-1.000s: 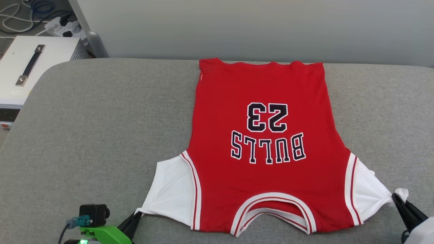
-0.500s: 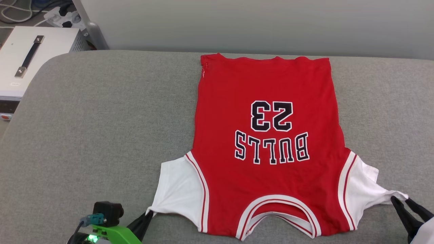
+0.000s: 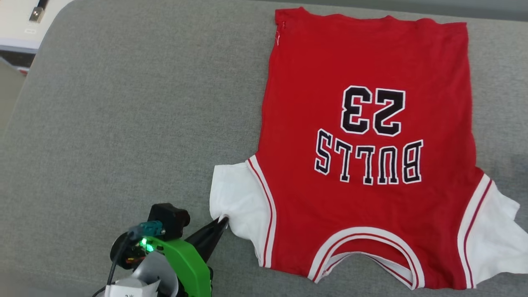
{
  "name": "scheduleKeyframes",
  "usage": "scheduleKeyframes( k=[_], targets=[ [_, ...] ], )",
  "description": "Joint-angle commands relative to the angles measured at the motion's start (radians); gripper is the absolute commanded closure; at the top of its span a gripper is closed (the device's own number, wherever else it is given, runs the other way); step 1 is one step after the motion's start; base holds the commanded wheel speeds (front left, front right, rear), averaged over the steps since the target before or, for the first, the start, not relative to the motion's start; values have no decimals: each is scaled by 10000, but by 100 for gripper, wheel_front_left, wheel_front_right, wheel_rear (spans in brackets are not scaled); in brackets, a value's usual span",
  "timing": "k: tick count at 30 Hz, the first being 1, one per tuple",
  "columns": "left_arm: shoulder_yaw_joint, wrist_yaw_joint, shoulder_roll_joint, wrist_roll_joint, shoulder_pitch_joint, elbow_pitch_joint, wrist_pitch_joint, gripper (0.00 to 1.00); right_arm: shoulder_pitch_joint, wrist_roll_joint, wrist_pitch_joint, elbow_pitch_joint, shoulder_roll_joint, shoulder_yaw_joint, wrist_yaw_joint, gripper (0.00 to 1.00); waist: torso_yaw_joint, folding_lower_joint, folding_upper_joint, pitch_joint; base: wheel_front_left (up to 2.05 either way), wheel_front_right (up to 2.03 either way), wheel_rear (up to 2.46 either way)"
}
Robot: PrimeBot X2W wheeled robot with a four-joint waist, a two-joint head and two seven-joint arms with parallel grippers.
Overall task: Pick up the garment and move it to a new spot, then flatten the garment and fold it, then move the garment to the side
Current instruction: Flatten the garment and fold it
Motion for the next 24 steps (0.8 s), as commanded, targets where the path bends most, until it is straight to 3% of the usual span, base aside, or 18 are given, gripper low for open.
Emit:
scheduleKeyframes(
  k=[1,4,10,16,24],
  targets=[
    [-46,59,-56,106,-226,-153,92,100,-696,-380,633,70,237,-135,-7,0,1020,0,0,1075,0,0,0],
    [-185,60,-179,185,-407,-447,237,100,-2296,-1331,1919,347,663,-365,-7,0,1392,0,0,1540,0,0,0],
    [-399,-48,-511,462,-873,-818,121,100,-5587,-3744,3514,1728,739,-393,-7,0,2378,0,0,2696,0,0,0],
    [-520,-184,-780,603,-1161,-948,-101,100,-7049,-4873,3510,2794,365,-375,-7,0,2936,0,0,3404,0,0,0],
    [-645,-335,-1084,710,-1470,-894,-347,100,-8250,-5373,2836,3915,-145,145,-7,0,3337,0,0,3959,0,0,0]
  ],
)
